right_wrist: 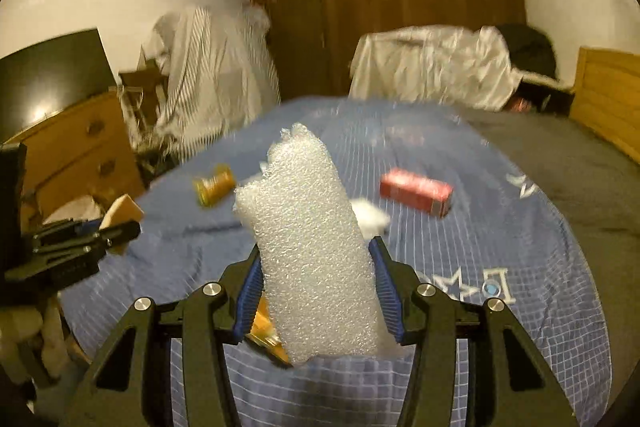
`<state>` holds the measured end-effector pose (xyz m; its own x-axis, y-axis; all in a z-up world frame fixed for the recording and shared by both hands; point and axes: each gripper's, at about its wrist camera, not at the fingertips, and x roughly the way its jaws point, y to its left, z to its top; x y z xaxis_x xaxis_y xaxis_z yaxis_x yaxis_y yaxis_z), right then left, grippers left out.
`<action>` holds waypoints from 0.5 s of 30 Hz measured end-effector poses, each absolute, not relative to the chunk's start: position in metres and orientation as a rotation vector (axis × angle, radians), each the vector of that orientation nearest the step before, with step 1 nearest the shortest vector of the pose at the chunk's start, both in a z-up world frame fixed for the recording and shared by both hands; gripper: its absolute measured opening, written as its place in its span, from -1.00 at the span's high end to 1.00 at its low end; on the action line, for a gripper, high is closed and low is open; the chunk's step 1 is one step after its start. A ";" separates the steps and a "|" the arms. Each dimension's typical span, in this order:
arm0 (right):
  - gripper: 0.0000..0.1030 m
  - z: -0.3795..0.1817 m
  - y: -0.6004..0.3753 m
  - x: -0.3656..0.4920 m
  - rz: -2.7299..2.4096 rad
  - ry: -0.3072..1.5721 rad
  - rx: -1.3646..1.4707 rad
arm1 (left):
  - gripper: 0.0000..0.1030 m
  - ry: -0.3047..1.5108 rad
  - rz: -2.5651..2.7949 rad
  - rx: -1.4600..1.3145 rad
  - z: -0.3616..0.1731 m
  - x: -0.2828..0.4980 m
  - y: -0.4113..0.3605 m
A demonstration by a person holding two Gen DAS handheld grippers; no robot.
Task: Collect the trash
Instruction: 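Lift the sponge and bubble wrap and carry both over the white bucket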
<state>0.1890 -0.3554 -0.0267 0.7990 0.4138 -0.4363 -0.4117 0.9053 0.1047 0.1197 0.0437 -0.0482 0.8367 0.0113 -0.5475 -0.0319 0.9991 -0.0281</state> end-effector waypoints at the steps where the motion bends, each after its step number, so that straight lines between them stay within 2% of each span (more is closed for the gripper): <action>1: -0.01 -0.022 -0.356 0.183 0.433 0.450 0.006 | 0.41 0.550 0.032 -0.036 -0.040 0.114 0.042; 6: -0.02 -0.001 -0.345 0.151 0.370 0.356 0.002 | 0.41 0.475 0.043 -0.045 -0.018 0.098 0.030; 15: -0.02 0.012 -0.341 0.123 0.351 0.328 0.009 | 0.40 0.432 0.027 -0.021 -0.010 0.083 0.012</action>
